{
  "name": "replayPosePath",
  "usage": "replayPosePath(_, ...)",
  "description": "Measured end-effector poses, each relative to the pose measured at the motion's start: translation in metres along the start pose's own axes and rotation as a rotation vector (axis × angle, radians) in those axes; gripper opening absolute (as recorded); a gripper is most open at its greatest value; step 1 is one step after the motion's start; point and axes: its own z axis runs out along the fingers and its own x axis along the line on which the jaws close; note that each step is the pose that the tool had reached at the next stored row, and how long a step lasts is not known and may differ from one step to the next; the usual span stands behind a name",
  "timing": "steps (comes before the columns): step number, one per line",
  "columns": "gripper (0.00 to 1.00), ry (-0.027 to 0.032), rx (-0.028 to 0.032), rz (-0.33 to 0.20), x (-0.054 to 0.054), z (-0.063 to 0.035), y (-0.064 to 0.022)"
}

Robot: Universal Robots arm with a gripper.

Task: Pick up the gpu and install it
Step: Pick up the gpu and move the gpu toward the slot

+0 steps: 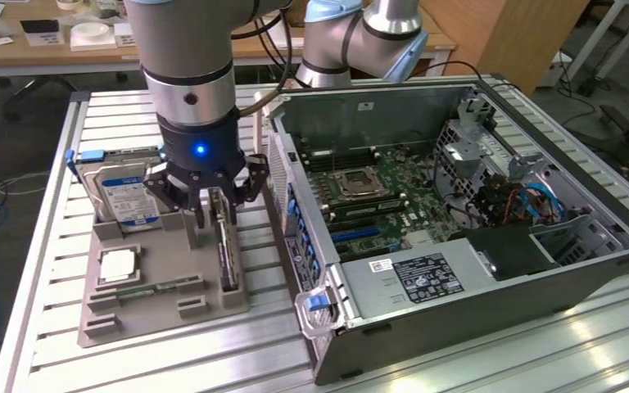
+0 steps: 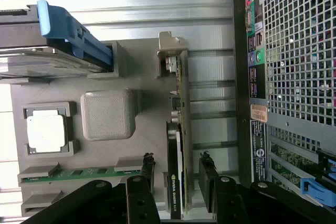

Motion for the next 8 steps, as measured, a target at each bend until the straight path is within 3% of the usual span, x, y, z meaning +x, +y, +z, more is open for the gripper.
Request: replayPosePath(8, 0.47, 0.0, 0.0, 0.0, 0.0, 0.0, 0.0)
